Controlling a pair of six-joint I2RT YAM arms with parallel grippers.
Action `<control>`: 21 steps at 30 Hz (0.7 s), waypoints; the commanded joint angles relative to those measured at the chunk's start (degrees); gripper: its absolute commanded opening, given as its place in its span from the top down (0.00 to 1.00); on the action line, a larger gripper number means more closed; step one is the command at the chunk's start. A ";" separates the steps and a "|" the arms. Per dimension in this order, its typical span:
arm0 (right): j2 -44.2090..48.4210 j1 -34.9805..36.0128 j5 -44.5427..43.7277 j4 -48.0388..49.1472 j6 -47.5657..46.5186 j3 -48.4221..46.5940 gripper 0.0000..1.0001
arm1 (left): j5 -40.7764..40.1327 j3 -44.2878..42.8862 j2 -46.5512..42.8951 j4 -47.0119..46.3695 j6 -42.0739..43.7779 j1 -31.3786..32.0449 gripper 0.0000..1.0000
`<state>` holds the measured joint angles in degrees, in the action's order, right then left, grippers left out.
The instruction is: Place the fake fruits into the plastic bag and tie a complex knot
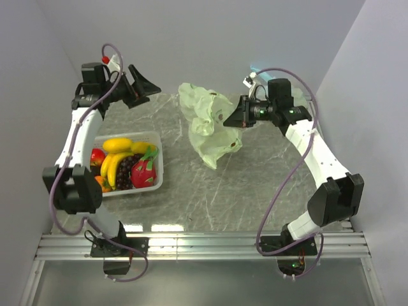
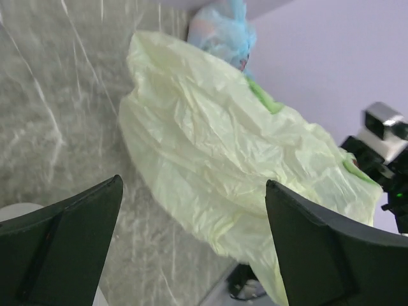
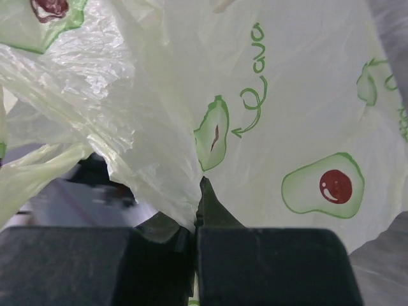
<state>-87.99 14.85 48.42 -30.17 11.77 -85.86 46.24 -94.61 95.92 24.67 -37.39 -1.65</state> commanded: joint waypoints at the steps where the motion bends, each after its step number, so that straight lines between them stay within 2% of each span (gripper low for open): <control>1: 1.32 -0.35 9.59 8.44 20.46 5.43 1.00 | -4.92 0.20 -7.31 0.46 6.79 1.74 0.01; 5: 3.96 -0.52 8.09 11.79 28.81 12.28 1.00 | -5.80 7.66 -16.78 -1.44 12.42 1.74 0.01; 6: 5.09 -0.70 8.70 13.46 34.06 16.04 1.00 | -5.37 9.77 -18.56 -2.42 13.73 1.74 0.01; 9: 7.47 -1.31 10.63 20.48 44.34 22.73 1.00 | -0.48 15.41 -23.75 -2.69 18.20 1.74 0.01; 11: 8.44 -1.75 11.17 24.20 47.37 24.25 1.00 | 3.40 17.61 -26.47 -2.08 21.29 2.09 0.00; 14: 9.58 -1.84 9.32 19.81 43.35 22.76 1.00 | 3.52 18.23 -28.76 1.25 28.67 7.43 0.01; 16: 9.59 -1.84 9.32 19.97 42.98 23.37 1.00 | -0.07 18.84 -29.47 2.75 34.47 14.37 0.01; 18: 9.41 -1.84 8.97 20.33 43.25 24.16 1.00 | -3.51 20.16 -30.61 1.18 36.76 21.38 0.01; 20: 9.50 -1.84 8.53 19.36 42.81 24.17 1.00 | -6.76 22.44 -31.93 -1.80 40.89 25.45 0.01; 21: 9.59 -1.84 8.53 19.36 43.07 24.34 1.00 | -9.39 23.49 -32.20 -2.86 43.34 30.08 0.01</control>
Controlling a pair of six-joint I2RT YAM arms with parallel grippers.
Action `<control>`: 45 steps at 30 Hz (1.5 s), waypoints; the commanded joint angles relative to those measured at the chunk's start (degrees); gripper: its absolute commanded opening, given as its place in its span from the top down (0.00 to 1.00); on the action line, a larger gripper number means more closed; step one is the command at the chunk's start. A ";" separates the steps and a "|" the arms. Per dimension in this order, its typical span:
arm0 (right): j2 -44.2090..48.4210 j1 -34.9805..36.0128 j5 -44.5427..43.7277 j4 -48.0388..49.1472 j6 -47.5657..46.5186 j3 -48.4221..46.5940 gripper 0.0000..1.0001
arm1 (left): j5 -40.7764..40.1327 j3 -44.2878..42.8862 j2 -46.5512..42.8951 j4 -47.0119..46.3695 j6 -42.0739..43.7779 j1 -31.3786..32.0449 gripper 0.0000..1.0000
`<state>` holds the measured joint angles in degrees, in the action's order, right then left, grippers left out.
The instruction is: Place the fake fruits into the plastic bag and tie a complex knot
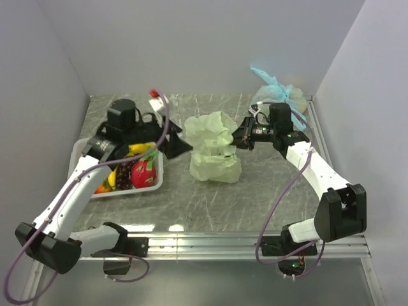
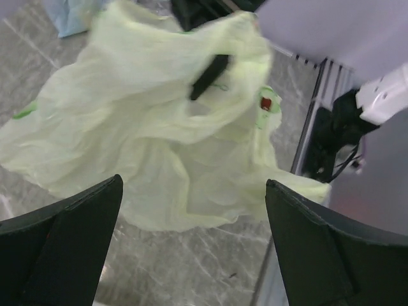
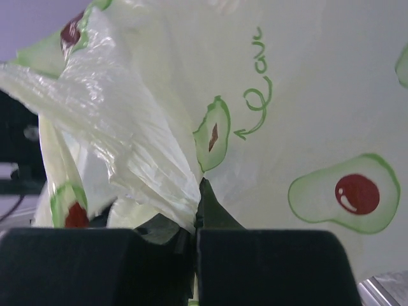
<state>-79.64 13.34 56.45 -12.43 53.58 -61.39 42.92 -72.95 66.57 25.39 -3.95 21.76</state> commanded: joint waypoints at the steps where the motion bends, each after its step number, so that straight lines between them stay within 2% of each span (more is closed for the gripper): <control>1: 1.24 -0.34 0.42 1.62 1.35 -0.05 1.00 | -8.87 2.45 -3.11 -4.37 11.31 9.07 0.01; 2: 1.32 -0.25 0.25 1.53 1.44 0.04 1.00 | -16.39 3.07 -3.37 -7.43 12.63 11.44 0.01; 6: 1.68 -0.34 0.16 1.97 1.61 0.83 1.00 | -26.73 4.39 -1.62 -11.85 20.62 21.98 0.01; 10: 2.03 -0.25 0.33 1.36 0.82 1.09 1.00 | -31.56 4.04 1.72 -15.80 20.30 24.99 0.01; 12: 2.29 -0.25 0.77 0.83 -0.14 1.18 1.00 | -39.00 4.39 3.56 -20.00 19.86 25.70 0.01; 15: 2.56 -0.25 1.99 -0.67 -2.34 1.62 1.00 | -45.44 4.04 6.81 -23.62 20.99 25.88 0.01; 16: 2.56 -0.25 2.70 -0.32 -2.52 1.97 1.00 | -49.99 3.61 7.69 -24.93 21.43 25.97 0.07; 18: 2.21 -0.25 3.84 -0.75 -3.92 2.76 1.00 | -51.44 2.47 9.98 -27.14 22.22 25.53 0.17; 20: 1.77 -0.16 4.20 -4.87 -10.38 2.24 1.00 | -44.70 0.62 9.99 -25.92 19.70 24.04 0.36; 21: 1.16 -0.16 3.85 -6.98 -13.30 1.02 1.00 | -41.11 -0.43 9.90 -24.87 17.42 21.16 0.46; 22: 0.80 -0.07 2.19 -11.61 -16.46 0.31 1.00 | -35.85 -3.40 9.99 -22.25 14.87 18.96 0.68; 23: 0.62 -0.25 1.22 -13.57 -22.50 -0.39 1.00 | -26.23 -5.17 10.94 -17.35 9.62 16.93 0.83; 24: 0.54 -0.25 -0.09 -15.50 -25.34 -1.53 1.00 | -21.61 -7.01 11.91 -15.13 6.70 12.56 0.97; 25: 0.62 -0.33 -1.33 -17.35 -27.46 -1.72 1.00 | -15.29 -10.60 13.23 -12.58 4.41 10.00 1.00; 26: 1.14 -0.34 -3.43 -17.72 -31.22 -1.63 1.00 | -4.35 -12.38 16.46 -9.34 -4.32 7.36 1.00; 27: 1.41 -0.42 -4.40 -18.07 -32.91 -1.28 1.00 | 1.93 -13.87 18.14 -9.13 -8.67 2.46 1.00; 28: 1.67 -0.68 -5.37 -18.59 -34.41 -1.11 1.00 | 7.13 -13.89 21.47 -9.56 -13.06 0.32 1.00; 29: 1.76 -0.69 -6.86 -18.77 -37.47 -0.84 1.00 | 10.49 -13.19 23.07 -11.05 -23.55 -1.61 1.00; 30: 1.85 -0.95 -7.57 -19.30 -39.24 -0.58 1.00 | 17.92 -11.88 24.39 -18.46 -29.48 -4.76 1.00; 31: 1.85 -1.04 -8.01 -19.91 -40.65 -0.32 1.00 | 20.17 -8.56 26.49 -23.14 -35.72 -6.01 1.00; 32: 1.77 -1.47 -9.15 -20.18 -43.10 0.21 1.00 | 21.58 -6.96 27.47 -28.58 -46.83 -7.07 0.99; 33: 1.76 -1.65 -9.60 -20.36 -44.08 0.30 1.00 | 23.42 -3.73 28.09 -40.21 -52.77 -8.65 1.00; 35: 1.33 -2.09 -9.60 -21.06 -45.58 0.74 1.00 | 24.23 -2.38 29.32 -49.18 -63.06 -9.19 1.00; 37: 1.24 -2.18 -9.78 -21.33 -46.37 0.56 1.00 | 24.49 -4.04 30.55 -50.60 -64.78 -9.02 1.00; 39: 1.32 -2.09 -9.60 -20.80 -45.59 0.30 1.00 | 24.76 -3.52 30.73 -55.85 -69.87 -8.93 1.00; 40: 1.33 -2.09 -9.08 -20.10 -44.98 0.04 1.00 | 24.59 -3.95 30.29 -56.49 -70.14 -8.93 0.84; 41: 1.15 -2.09 -8.64 -19.75 -43.23 -0.31 1.00 | 24.15 -4.83 29.94 -51.71 -63.79 -8.93 0.68; 42: 1.15 -2.09 -8.46 -19.48 -42.25 -1.10 1.00 | 23.54 -8.84 29.42 -44.88 -57.73 -8.93 0.57; 43: 1.06 -2.09 -8.28 -18.96 -41.20 -1.54 1.00 | 22.40 -11.40 28.98 -37.33 -50.97 -8.93 0.42; 44: 1.24 -2.09 -8.37 -18.52 -38.93 -2.15 1.00 | 19.25 -14.04 28.45 -21.16 -38.11 -8.93 0.34; 45: 1.41 -2.09 -8.20 -18.16 -37.77 -2.33 1.00 | 17.66 -17.98 28.18 -15.69 -33.19 -9.10 0.29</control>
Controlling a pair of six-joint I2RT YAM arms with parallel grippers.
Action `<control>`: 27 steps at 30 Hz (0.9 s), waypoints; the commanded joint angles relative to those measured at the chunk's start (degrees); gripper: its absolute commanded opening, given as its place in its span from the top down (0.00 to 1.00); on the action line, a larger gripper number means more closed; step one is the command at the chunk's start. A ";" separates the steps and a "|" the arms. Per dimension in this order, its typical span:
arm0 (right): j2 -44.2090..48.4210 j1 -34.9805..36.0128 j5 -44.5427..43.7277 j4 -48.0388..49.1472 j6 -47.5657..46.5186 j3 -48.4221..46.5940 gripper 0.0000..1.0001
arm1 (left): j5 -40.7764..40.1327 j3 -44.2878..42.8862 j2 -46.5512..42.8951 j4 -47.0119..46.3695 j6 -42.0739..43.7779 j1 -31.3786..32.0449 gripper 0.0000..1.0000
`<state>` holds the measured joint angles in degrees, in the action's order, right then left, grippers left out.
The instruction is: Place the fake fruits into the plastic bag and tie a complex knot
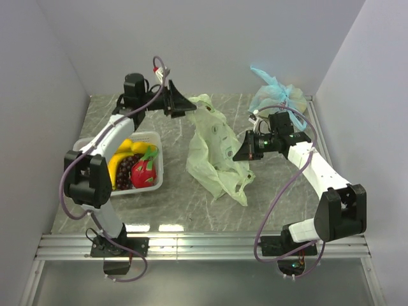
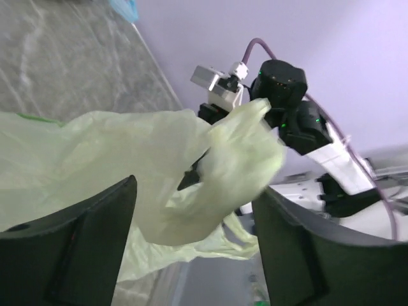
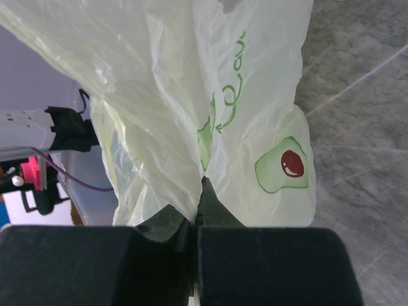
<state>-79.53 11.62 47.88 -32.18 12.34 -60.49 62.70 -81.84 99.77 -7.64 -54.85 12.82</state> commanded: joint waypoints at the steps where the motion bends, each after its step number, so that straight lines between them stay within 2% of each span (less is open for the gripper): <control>1: 1.48 -0.37 0.55 2.29 4.44 -3.32 1.00 | -3.45 -10.34 -5.45 22.35 21.68 -0.42 0.20; 2: 2.00 -0.37 0.72 2.82 6.97 -3.15 1.00 | -4.42 -10.96 -6.59 28.58 27.11 -1.04 0.18; 3: 2.27 -0.37 0.90 3.44 8.30 -2.88 1.00 | -4.60 -10.01 -7.56 30.12 28.64 -3.04 0.17; 4: 2.53 -0.37 0.99 4.84 9.45 -2.62 1.00 | -5.04 -9.13 -10.00 31.53 29.79 -4.28 0.05; 5: 2.97 -0.45 1.16 5.46 11.63 -2.01 1.00 | -6.87 -7.91 -11.42 32.50 31.98 -5.69 0.02; 7: 3.32 -0.37 0.90 7.04 14.19 -1.21 1.00 | -9.59 -4.65 -15.80 38.80 37.06 -12.08 0.01; 8: 3.33 -0.28 0.81 7.31 14.81 -1.04 1.00 | -9.61 -4.55 -16.79 38.84 40.49 -12.12 0.01; 9: 3.41 -0.37 0.73 7.57 15.34 -0.77 1.00 | -14.92 -5.95 -17.41 46.67 44.44 -14.38 0.01; 10: 3.33 -0.28 0.64 8.01 15.96 -0.68 1.00 | -18.63 -6.57 -17.85 51.10 48.13 -15.10 0.01; 11: 3.41 -0.37 0.38 8.10 16.92 -0.33 1.00 | -21.19 -7.10 -18.55 54.89 57.05 -15.63 0.01; 13: 3.50 -0.28 -0.24 8.71 17.72 0.19 1.00 | -28.83 -4.92 -21.78 61.31 63.70 -16.68 0.01; 15: 3.68 -0.37 -0.59 9.16 18.51 0.72 1.00 | -36.54 1.82 -24.96 60.38 66.97 -16.77 0.01; 18: 3.68 -0.45 -0.85 9.68 18.69 0.99 1.00 | -41.15 8.43 -29.45 58.36 70.32 -16.86 0.01; 21: 3.41 -0.45 -1.38 9.51 18.86 0.73 1.00 | -43.27 10.47 -29.37 56.42 72.69 -16.86 0.01; 24: 3.33 -0.37 -2.52 8.11 18.16 -0.42 1.00 | -43.62 10.22 -27.00 55.19 74.80 -16.78 0.10; 27: 3.15 -0.28 -3.84 6.79 17.46 -1.21 1.00 | -44.15 9.08 -24.01 54.93 77.96 -16.77 0.14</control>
<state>-77.84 11.62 45.71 -25.26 30.37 -59.64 21.12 -71.35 73.97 48.99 17.32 -4.05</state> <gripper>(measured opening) 0.005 0.867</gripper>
